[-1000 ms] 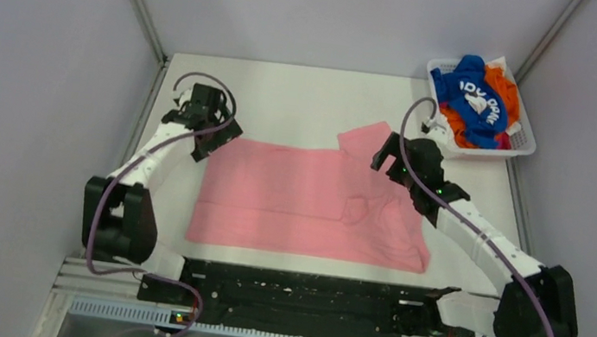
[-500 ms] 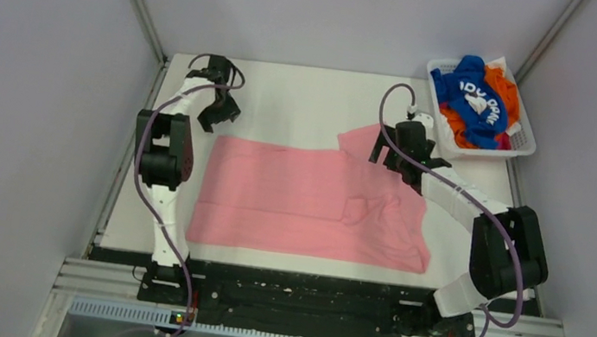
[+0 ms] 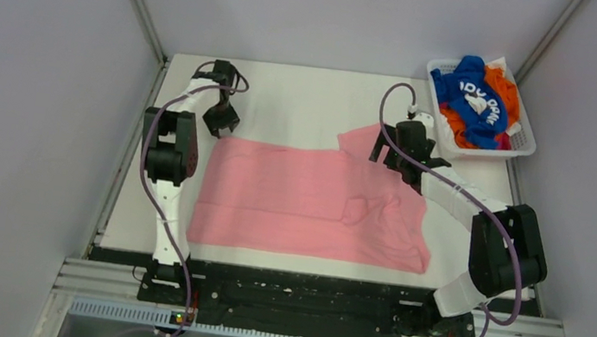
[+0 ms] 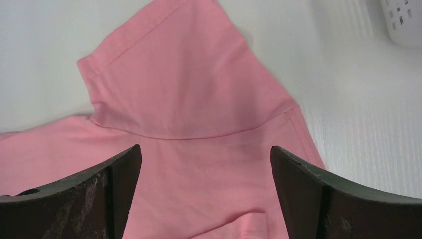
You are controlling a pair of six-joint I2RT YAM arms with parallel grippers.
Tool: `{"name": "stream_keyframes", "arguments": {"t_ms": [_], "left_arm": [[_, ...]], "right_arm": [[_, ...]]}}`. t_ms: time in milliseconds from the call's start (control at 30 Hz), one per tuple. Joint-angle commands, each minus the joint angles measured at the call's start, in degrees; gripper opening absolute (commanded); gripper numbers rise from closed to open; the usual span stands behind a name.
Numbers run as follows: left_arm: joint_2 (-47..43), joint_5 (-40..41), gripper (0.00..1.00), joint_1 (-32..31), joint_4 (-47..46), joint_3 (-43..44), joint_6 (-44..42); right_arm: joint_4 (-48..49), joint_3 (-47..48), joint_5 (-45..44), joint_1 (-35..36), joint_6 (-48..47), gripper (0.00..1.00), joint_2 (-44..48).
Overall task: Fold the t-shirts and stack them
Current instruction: Grab the side of the flattened tshirt furthest away from the robot with both arms
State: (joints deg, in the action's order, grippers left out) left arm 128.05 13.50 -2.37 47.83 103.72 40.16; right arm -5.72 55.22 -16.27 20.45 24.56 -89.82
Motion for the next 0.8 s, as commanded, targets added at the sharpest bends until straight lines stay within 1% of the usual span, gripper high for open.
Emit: {"name": "stream_keyframes", "arguments": {"t_ms": [0, 100, 267, 333, 400, 533, 633, 767], "left_arm": [[-0.32, 1.09, 0.44, -0.39, 2.44, -1.56, -0.87], [-0.48, 1.60, 0.32, -0.84, 3.77, -1.55, -1.04], [-1.19, 3.44, 0.07, -1.23, 4.76, -2.20, -1.34], [-1.41, 4.32, 0.00, -1.23, 5.16, -2.01, -1.48], [-1.68, 4.79, 0.00, -1.23, 5.51, -1.65, -1.41], [-2.72, 5.42, 0.00, -1.23, 5.95, -1.64, -1.31], [-3.78, 5.96, 0.00, -1.23, 6.42, -1.76, -1.07], [-5.56, 7.04, 0.00, -1.23, 6.53, -2.23, -1.05]], "right_arm": [[1.87, 0.78, -0.20, -0.64, -0.38, 0.99, -0.34], [2.01, 1.18, -1.19, -0.72, -0.67, 0.99, -0.63], [1.99, 4.44, -0.58, -0.99, -1.61, 0.99, -3.43], [1.82, 7.11, -0.27, -0.94, -2.88, 0.98, -5.64], [1.97, 10.90, -0.77, -1.01, -4.90, 0.98, -9.27], [0.29, 21.70, -2.17, -0.94, -7.39, 0.93, -18.85], [-2.08, 30.84, -3.86, -0.98, -7.60, 0.88, -26.70], [-3.93, 39.35, -4.63, -0.95, -8.06, 0.85, -34.44]]}}
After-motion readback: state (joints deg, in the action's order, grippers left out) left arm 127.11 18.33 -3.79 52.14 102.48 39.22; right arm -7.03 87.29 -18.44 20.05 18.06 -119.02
